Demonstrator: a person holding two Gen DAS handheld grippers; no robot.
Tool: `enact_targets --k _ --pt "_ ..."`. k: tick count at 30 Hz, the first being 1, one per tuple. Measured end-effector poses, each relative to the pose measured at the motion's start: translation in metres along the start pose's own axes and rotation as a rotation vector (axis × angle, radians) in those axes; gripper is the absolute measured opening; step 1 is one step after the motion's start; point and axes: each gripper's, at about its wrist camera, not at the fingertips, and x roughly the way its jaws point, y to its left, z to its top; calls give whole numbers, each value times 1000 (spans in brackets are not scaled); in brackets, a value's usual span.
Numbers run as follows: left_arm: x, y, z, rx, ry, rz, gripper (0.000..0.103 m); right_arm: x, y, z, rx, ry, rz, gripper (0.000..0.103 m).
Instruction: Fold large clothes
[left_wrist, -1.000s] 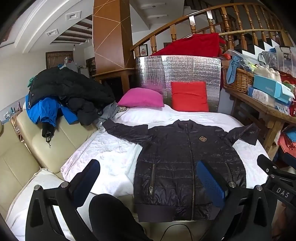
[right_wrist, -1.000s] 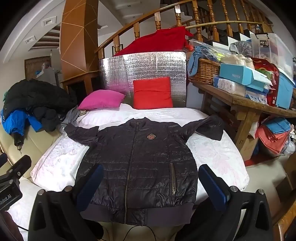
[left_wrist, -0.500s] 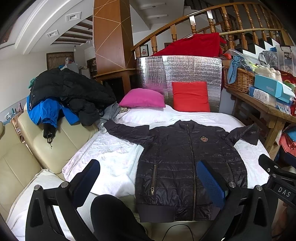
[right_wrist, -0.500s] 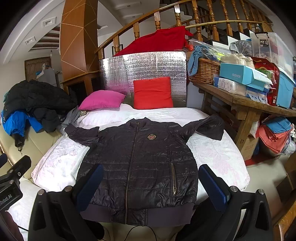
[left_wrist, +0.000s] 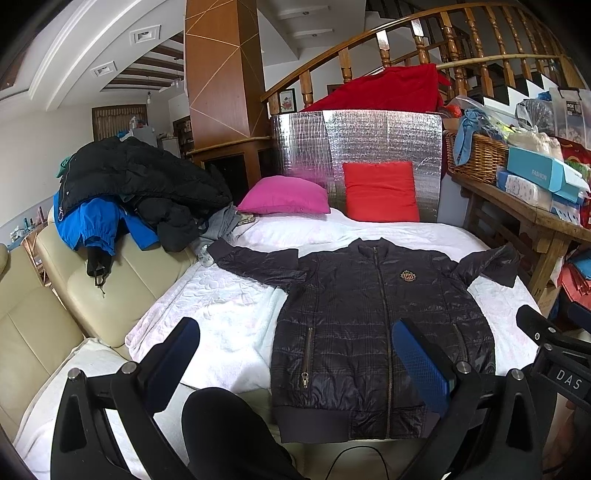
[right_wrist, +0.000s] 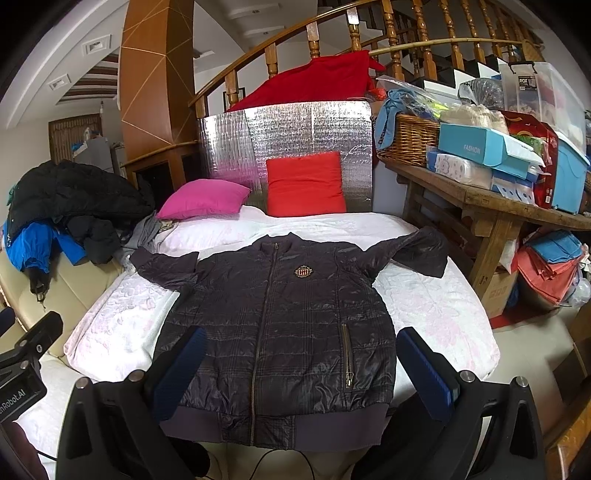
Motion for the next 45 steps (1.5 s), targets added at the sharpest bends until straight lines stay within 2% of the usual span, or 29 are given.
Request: enact_targets --k 36,45 --pt "5 2 -4 -7 17 -3 103 3 -1 -2 -3 20 4 103" --pt "22 4 -7 -16 52 -4 103 17 0 -3 1 47 1 103"
